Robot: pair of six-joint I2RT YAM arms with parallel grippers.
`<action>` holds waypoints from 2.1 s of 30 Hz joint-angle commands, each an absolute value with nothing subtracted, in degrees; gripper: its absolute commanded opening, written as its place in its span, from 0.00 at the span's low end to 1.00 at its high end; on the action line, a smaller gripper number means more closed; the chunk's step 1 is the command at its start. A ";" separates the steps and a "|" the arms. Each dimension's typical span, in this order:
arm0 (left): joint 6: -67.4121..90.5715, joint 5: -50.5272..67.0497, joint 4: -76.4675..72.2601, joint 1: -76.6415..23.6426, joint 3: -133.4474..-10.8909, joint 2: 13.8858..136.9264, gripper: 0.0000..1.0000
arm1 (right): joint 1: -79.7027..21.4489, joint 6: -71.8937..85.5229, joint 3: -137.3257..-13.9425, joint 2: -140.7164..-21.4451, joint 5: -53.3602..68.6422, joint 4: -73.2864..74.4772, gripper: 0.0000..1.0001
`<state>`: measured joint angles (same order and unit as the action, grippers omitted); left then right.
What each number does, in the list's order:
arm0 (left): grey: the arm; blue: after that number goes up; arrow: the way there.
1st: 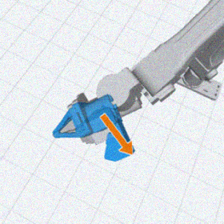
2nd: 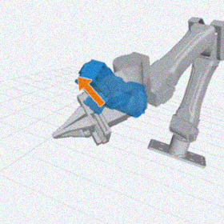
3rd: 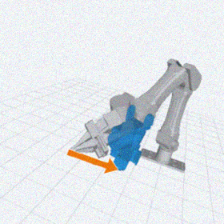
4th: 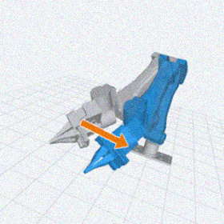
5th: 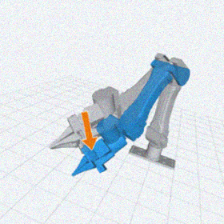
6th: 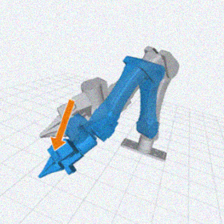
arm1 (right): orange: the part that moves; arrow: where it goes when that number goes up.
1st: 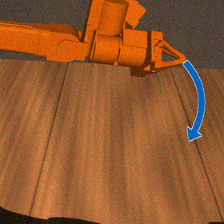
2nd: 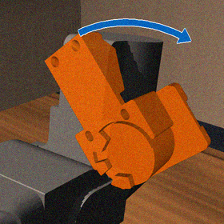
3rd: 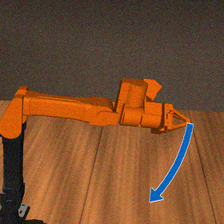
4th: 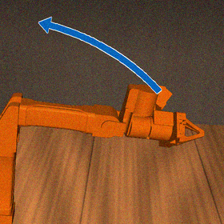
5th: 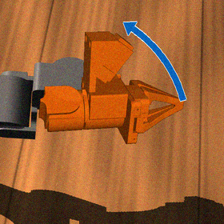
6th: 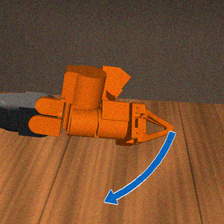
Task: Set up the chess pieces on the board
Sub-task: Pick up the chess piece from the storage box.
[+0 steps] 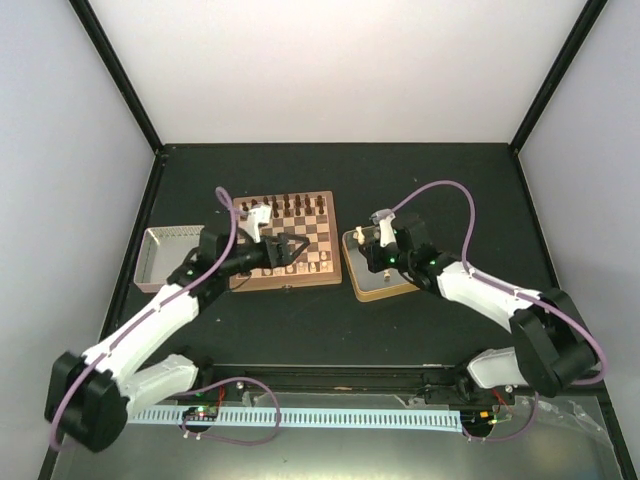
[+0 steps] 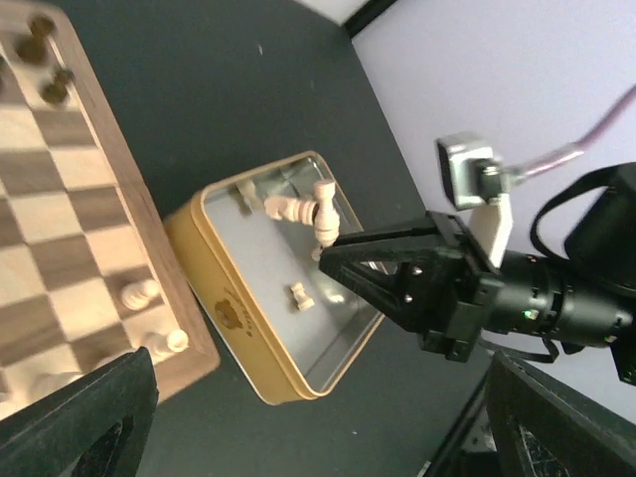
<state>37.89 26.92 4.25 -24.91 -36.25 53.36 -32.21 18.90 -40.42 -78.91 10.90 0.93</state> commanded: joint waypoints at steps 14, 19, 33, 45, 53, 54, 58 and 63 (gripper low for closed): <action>41.91 41.98 -2.05 -32.84 -63.32 90.70 0.65 | -31.73 14.17 -33.06 -68.39 14.79 -7.47 0.01; 43.71 43.84 -2.20 -33.89 -66.08 94.01 0.73 | -31.73 14.09 -31.77 -65.50 13.72 -7.60 0.01; 89.03 42.33 -36.91 -33.65 -55.41 98.14 0.82 | -31.73 16.00 -29.49 -56.74 15.88 -10.62 0.01; 113.11 40.63 -52.43 -35.48 -51.26 97.82 0.58 | -31.73 17.02 -30.69 -51.61 18.72 -10.37 0.02; 116.04 39.89 -54.77 -35.77 -49.97 97.11 0.35 | -31.73 19.17 -29.34 -49.83 18.60 -12.67 0.03; 116.30 39.60 -55.07 -35.87 -49.85 97.12 0.33 | -31.73 19.39 -29.16 -49.83 18.68 -13.00 0.03; 117.19 39.25 -55.94 -36.11 -50.13 97.30 0.30 | -31.72 20.02 -28.67 -50.16 18.89 -13.73 0.03; 118.80 39.14 -57.92 -36.22 -50.09 97.50 0.34 | -31.73 20.13 -28.32 -50.51 18.97 -14.15 0.04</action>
<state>116.27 40.29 -53.43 -35.77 -49.84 98.37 -32.05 19.66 -29.30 -50.54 18.35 -11.38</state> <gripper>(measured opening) 0.339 0.083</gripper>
